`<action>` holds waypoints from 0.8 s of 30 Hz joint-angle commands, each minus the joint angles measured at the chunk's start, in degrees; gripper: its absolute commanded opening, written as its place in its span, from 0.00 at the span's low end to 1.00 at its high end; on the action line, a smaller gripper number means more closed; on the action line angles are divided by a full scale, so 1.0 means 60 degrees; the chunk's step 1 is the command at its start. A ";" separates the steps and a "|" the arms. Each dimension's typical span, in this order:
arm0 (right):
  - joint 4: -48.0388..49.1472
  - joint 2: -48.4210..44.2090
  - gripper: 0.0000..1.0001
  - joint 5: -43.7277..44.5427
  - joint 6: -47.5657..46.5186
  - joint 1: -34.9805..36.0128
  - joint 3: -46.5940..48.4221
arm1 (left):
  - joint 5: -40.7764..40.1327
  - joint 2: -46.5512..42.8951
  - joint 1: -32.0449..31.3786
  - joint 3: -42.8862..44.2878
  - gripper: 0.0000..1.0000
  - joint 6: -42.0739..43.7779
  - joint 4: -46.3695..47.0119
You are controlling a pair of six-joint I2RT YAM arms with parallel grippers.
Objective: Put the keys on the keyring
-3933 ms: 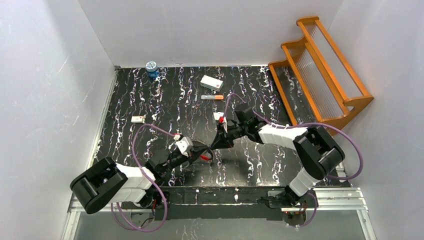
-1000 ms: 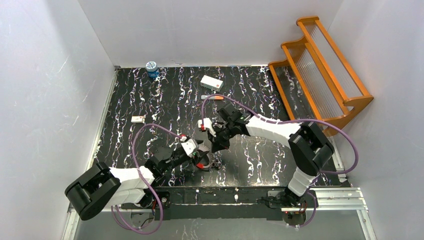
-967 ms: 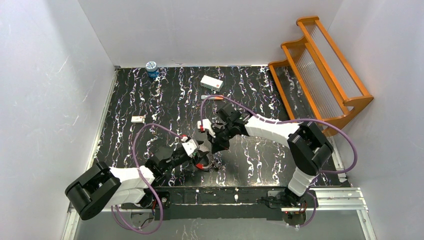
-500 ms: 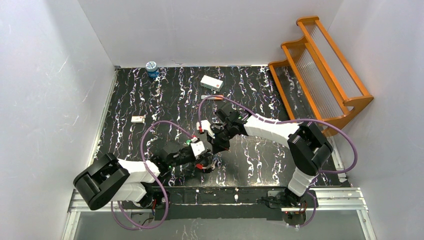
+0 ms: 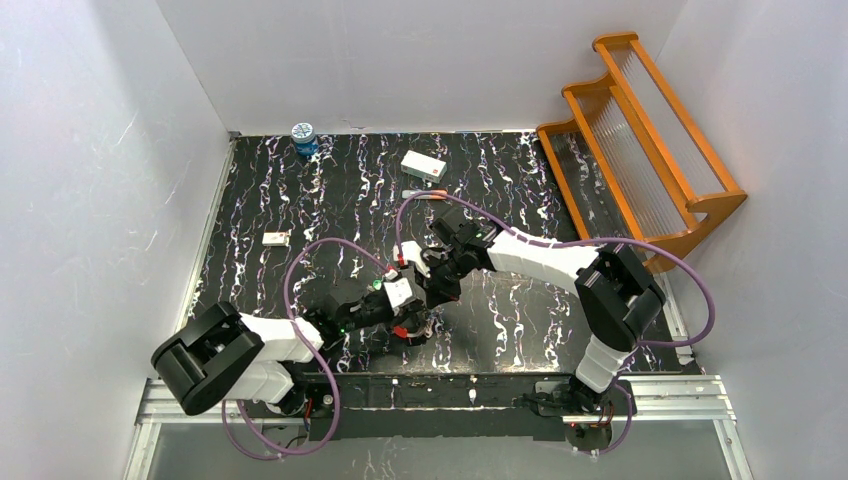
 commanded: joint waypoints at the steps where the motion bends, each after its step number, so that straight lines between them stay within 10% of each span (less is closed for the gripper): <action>1: 0.0063 -0.0069 0.01 -0.0156 -0.0029 0.0049 0.0473 | 0.0227 0.0271 -0.0016 0.0393 0.11 -0.0240 0.0048; 11: 0.0309 -0.0175 0.01 -0.0280 0.0003 0.0045 0.0263 | -0.0362 0.0206 -0.0016 0.0316 0.00 -0.0541 0.0129; 16: 0.1055 -0.0567 0.38 -0.0727 0.0356 -0.0381 -0.0200 | -0.1146 -0.0258 -0.0013 -0.0446 0.00 -0.1354 0.1389; 24: 0.2963 -0.1680 0.52 -0.2628 0.0793 -0.1393 -0.1126 | -0.2142 -0.0137 -0.0016 -0.1704 0.00 -0.2511 0.4768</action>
